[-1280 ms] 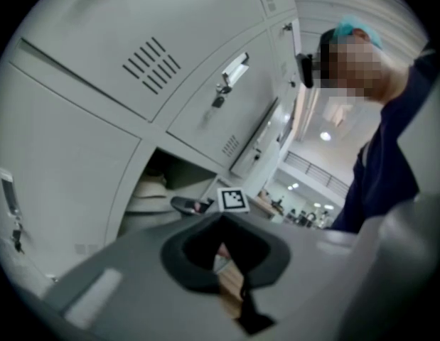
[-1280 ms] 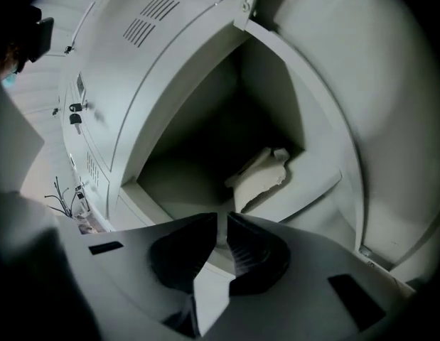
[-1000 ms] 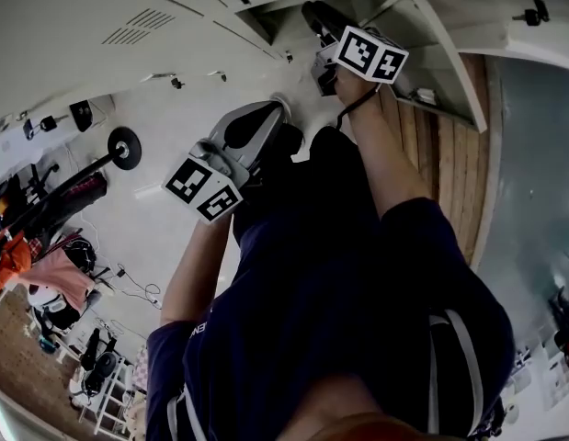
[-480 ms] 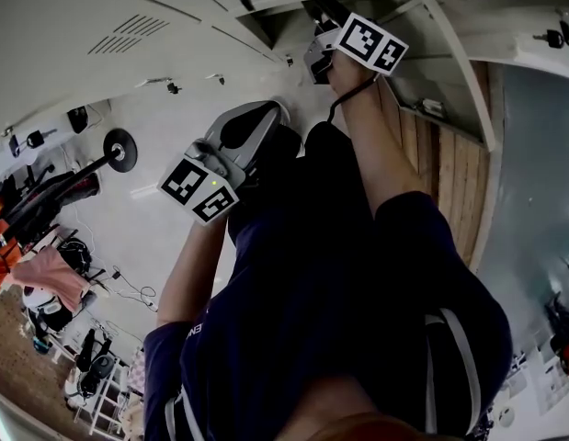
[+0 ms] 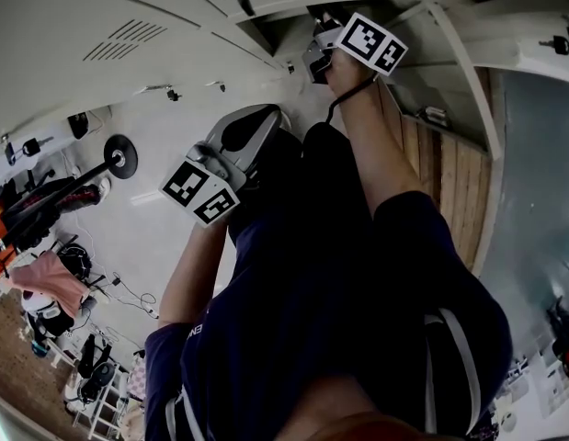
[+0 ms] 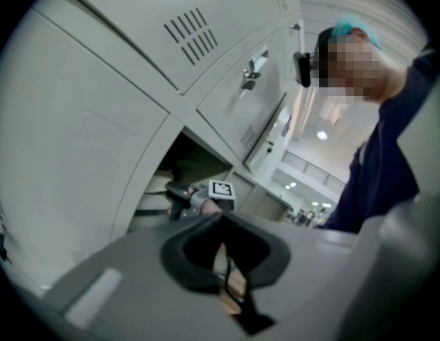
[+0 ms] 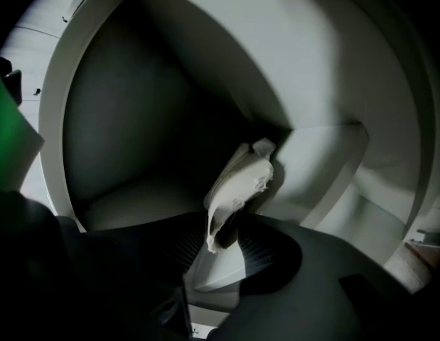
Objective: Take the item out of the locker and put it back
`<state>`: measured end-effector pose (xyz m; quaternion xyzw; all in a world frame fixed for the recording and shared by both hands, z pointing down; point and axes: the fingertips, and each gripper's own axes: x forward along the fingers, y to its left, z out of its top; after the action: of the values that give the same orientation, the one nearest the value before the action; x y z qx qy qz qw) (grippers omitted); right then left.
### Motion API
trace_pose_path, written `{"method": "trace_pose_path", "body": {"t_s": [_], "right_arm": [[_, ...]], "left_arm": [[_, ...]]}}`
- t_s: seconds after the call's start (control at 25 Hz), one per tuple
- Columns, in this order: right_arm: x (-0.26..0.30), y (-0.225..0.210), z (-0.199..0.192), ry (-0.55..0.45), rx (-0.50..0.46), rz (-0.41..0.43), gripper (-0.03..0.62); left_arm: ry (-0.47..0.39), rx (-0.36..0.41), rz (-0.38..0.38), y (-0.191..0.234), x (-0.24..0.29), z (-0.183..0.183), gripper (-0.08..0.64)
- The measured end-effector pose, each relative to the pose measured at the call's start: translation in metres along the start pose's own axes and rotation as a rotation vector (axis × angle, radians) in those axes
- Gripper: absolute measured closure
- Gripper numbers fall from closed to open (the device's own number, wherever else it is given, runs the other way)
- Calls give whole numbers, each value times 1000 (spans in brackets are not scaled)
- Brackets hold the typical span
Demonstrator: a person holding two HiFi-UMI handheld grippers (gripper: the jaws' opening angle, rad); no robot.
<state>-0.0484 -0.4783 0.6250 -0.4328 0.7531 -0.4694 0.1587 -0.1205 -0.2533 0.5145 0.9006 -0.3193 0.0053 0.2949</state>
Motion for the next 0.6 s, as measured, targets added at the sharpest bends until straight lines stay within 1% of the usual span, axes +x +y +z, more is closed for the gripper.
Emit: {"method": "trace_pose_path", "body": {"t_s": [0.4, 0.6], "right_arm": [[8, 1, 5, -17, 35, -7, 476], [12, 0, 9, -27, 40, -13, 495]], "left_arm": [[-8, -9, -3, 4, -1, 2, 557], [-8, -8, -1, 6, -2, 4, 557]]}}
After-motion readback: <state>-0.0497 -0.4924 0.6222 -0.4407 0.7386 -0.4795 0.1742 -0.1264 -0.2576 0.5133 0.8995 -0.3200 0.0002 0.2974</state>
